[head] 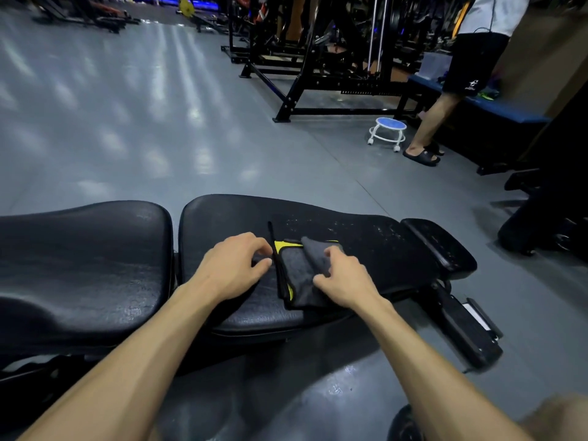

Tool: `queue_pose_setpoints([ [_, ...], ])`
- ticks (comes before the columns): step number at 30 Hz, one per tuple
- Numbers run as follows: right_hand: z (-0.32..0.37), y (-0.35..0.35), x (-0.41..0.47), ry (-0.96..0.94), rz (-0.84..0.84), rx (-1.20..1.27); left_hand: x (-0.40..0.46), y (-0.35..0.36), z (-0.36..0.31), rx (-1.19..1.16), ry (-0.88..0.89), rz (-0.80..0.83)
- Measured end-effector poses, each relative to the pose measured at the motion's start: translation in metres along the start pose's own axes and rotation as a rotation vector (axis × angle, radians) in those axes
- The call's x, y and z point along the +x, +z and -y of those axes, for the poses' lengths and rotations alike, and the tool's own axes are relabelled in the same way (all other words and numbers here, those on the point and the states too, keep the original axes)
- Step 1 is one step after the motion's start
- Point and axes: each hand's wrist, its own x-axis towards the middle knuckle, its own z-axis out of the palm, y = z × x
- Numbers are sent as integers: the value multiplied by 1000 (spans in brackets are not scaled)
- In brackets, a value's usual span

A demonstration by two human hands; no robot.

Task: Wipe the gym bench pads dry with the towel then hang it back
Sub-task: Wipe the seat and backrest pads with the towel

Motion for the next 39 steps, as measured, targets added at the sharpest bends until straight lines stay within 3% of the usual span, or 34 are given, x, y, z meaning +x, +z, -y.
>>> queue_pose_setpoints([
  [4, 16, -25, 3, 26, -131, 373, 2, -1, 3, -14, -3, -23],
  [6, 31, -28, -3, -84, -80, 439, 4, -1, 4, -19, -6, -29],
  [9, 43, -10, -8, -229, 78, 182, 7, -3, 10, -44, -21, -41],
  [12, 26, 6, 0, -317, 20, -121, 8, -6, 18, -70, -15, -61],
  [16, 10, 36, 12, -414, 120, -184, 10, -10, 30, -102, -14, -63],
  [21, 4, 49, 33, -373, 57, -161, 10, -14, 42, -131, -4, -94],
  [26, 12, 48, 79, -128, 7, -159, 12, -13, 50, -177, -10, -115],
  [31, -16, 57, -8, -343, -15, -128, 19, -16, 56, -197, 7, -126],
  [33, -35, 47, 4, -337, 16, -116, 22, -16, 56, -195, -5, -115],
  [37, -19, 36, 97, -20, -14, -76, 25, -15, 54, -188, -13, -116],
  [39, 16, 45, 120, 29, -5, -79, 26, -12, 55, -157, -14, -127],
])
